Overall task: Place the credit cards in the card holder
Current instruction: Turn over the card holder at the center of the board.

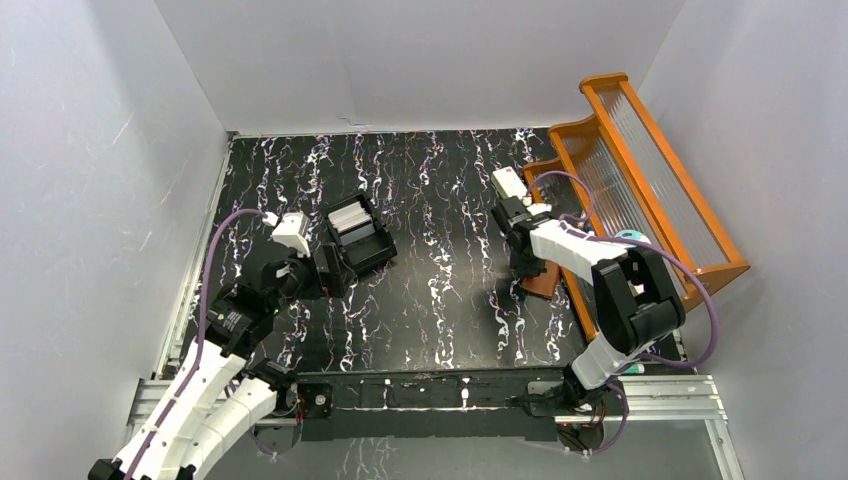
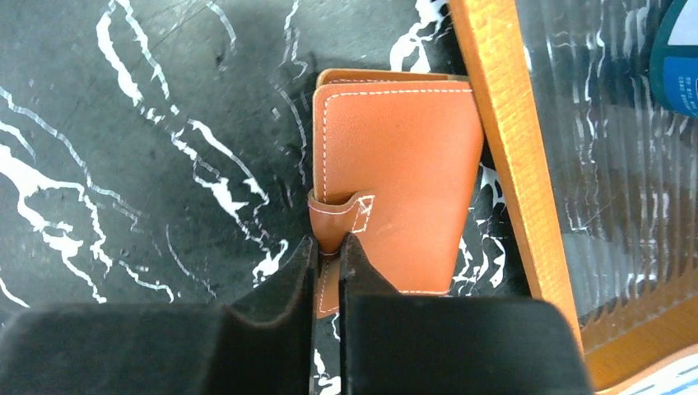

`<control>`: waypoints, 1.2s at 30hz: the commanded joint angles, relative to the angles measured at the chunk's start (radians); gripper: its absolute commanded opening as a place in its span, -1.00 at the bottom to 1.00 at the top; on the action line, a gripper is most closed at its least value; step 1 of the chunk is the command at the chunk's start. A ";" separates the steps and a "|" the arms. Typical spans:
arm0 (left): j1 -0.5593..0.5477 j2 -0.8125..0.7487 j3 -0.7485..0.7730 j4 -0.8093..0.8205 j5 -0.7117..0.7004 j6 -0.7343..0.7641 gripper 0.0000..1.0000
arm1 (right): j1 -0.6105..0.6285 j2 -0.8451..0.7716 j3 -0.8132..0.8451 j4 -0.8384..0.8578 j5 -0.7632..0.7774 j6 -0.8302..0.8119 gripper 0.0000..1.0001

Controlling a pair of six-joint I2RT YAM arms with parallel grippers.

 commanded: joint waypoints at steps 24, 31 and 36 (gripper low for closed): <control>0.007 -0.039 -0.015 0.019 0.011 0.014 0.97 | 0.365 -0.388 -0.289 0.592 -0.829 0.243 -0.84; 0.007 -0.017 -0.016 0.020 0.012 0.014 0.97 | 0.358 -0.260 -0.264 0.514 -0.867 0.114 -0.71; 0.007 -0.008 -0.016 0.017 0.009 0.012 0.97 | 0.341 -0.226 -0.140 0.253 -0.605 0.026 -0.17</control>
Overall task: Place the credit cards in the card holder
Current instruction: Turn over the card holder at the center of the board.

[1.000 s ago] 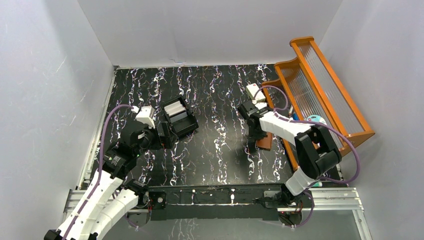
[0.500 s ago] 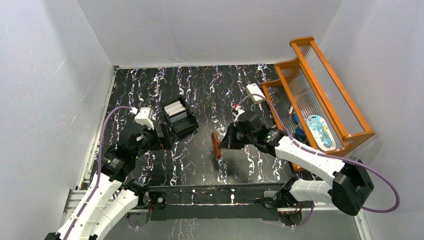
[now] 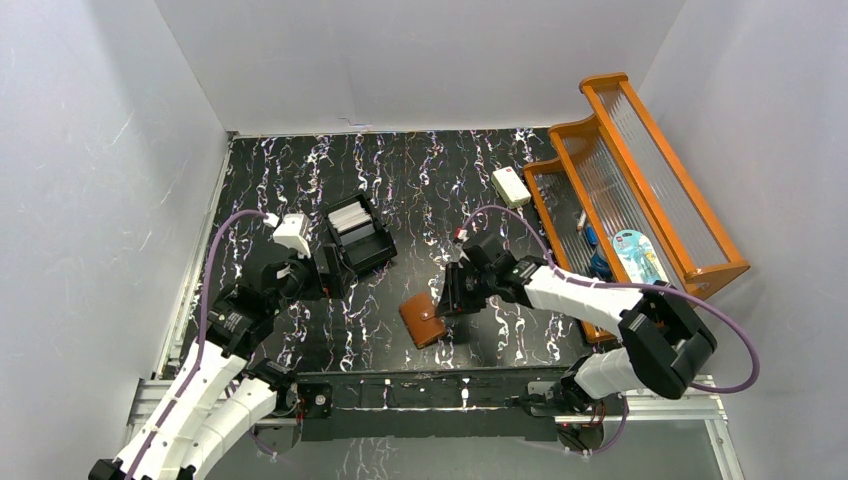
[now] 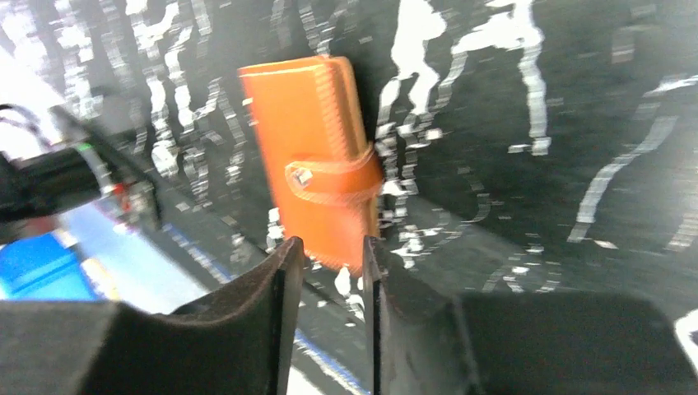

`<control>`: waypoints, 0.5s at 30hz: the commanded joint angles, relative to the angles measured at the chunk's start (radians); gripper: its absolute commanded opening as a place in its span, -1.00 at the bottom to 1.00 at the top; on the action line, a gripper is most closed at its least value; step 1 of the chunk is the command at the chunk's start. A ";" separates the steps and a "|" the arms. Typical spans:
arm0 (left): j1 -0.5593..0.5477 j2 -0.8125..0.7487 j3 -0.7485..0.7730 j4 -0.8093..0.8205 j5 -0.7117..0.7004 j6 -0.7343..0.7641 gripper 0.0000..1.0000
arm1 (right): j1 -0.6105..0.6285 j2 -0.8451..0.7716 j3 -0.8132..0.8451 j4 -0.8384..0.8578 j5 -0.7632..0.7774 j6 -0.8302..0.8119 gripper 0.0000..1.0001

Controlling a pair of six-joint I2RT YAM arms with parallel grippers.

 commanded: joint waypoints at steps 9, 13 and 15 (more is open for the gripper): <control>0.007 0.005 -0.001 0.008 0.003 0.009 0.97 | 0.024 0.007 0.233 -0.346 0.283 -0.083 -0.06; 0.007 -0.014 -0.002 0.007 -0.003 0.010 0.97 | 0.083 0.052 0.261 -0.343 0.329 -0.041 -0.10; 0.007 -0.021 -0.003 0.010 -0.006 0.009 0.97 | 0.115 0.077 0.279 -0.343 0.351 -0.028 -0.11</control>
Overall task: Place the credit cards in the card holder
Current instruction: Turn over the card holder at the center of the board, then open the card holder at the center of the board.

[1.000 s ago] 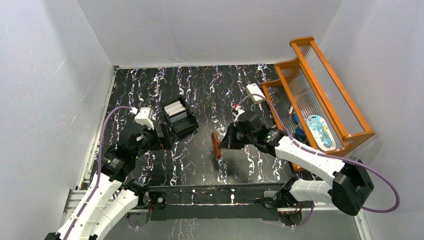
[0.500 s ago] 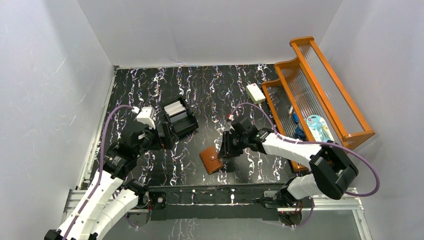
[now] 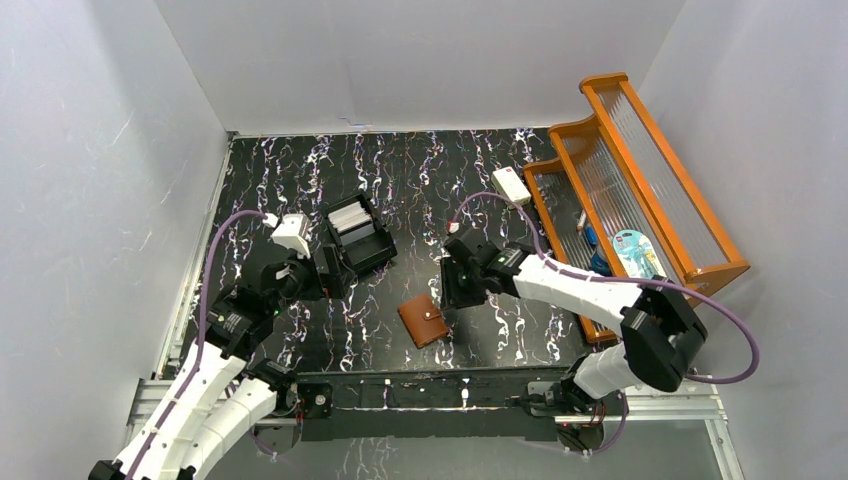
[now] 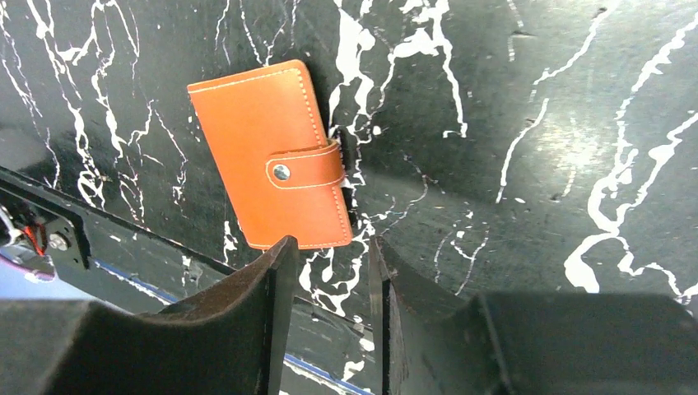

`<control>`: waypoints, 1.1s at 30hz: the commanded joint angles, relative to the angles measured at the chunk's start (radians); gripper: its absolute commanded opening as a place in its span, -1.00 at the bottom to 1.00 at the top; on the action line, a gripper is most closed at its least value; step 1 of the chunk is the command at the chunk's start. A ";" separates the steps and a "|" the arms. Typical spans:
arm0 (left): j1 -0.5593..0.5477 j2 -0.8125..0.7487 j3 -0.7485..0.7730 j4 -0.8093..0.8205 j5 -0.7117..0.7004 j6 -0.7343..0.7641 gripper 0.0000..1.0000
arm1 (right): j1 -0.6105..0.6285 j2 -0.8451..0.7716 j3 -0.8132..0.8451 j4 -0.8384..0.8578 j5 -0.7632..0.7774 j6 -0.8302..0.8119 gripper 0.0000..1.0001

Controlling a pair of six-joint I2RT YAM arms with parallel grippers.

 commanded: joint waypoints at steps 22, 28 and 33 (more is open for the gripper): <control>0.007 -0.055 -0.002 0.007 -0.008 0.011 0.97 | 0.194 0.300 0.226 -0.051 0.172 0.043 -0.08; 0.007 -0.062 -0.003 0.008 -0.010 0.013 0.97 | 0.207 0.372 0.221 -0.065 0.194 0.040 -0.09; 0.007 -0.055 -0.004 0.008 -0.009 0.013 0.97 | 0.215 0.378 0.210 -0.068 0.231 0.043 -0.46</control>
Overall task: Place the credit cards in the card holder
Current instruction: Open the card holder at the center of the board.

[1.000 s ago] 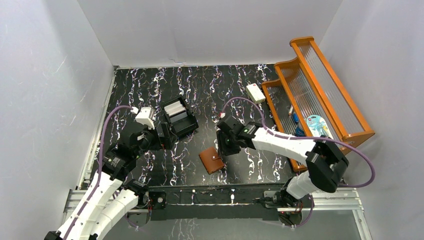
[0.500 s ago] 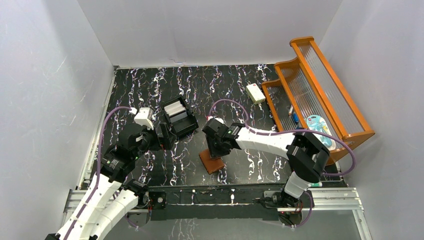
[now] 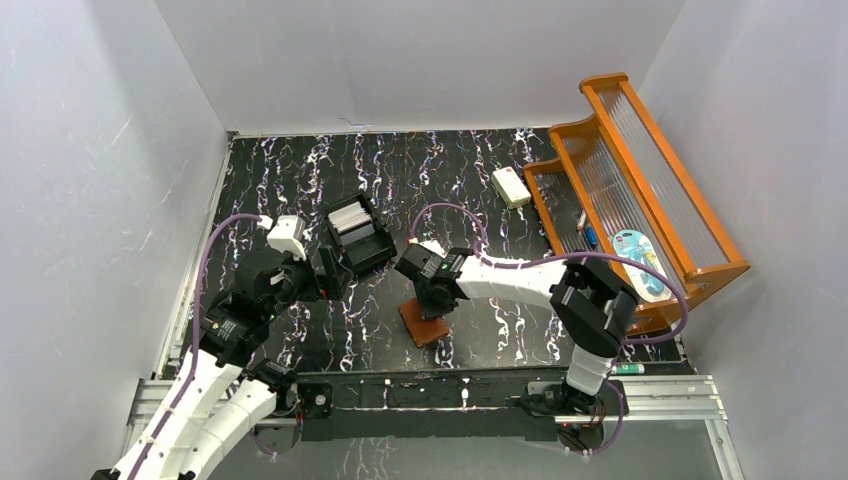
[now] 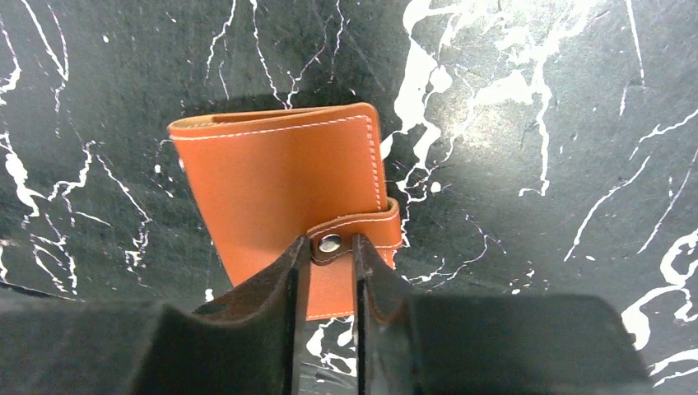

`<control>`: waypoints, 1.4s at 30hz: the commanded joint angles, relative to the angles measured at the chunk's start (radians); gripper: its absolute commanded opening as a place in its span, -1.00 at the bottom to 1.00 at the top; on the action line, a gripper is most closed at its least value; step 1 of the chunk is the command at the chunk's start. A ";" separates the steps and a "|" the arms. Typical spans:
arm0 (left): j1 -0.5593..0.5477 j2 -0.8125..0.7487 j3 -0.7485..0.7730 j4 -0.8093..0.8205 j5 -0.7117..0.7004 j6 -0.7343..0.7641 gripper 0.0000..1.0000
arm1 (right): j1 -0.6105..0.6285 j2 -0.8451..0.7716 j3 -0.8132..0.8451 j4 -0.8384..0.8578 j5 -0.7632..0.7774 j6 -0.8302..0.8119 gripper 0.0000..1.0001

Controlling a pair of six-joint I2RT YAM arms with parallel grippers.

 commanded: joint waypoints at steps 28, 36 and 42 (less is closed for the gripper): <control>0.007 0.181 0.058 -0.105 0.052 -0.156 0.65 | 0.012 -0.313 -0.250 0.425 -0.241 0.125 -1.00; 0.007 0.242 0.017 -0.044 0.283 -0.267 0.60 | 0.012 -0.390 -0.330 0.600 -0.305 0.252 -1.00; 0.007 0.206 -0.074 0.048 0.384 -0.330 0.61 | 0.012 -0.372 -0.316 0.654 -0.322 0.272 -1.00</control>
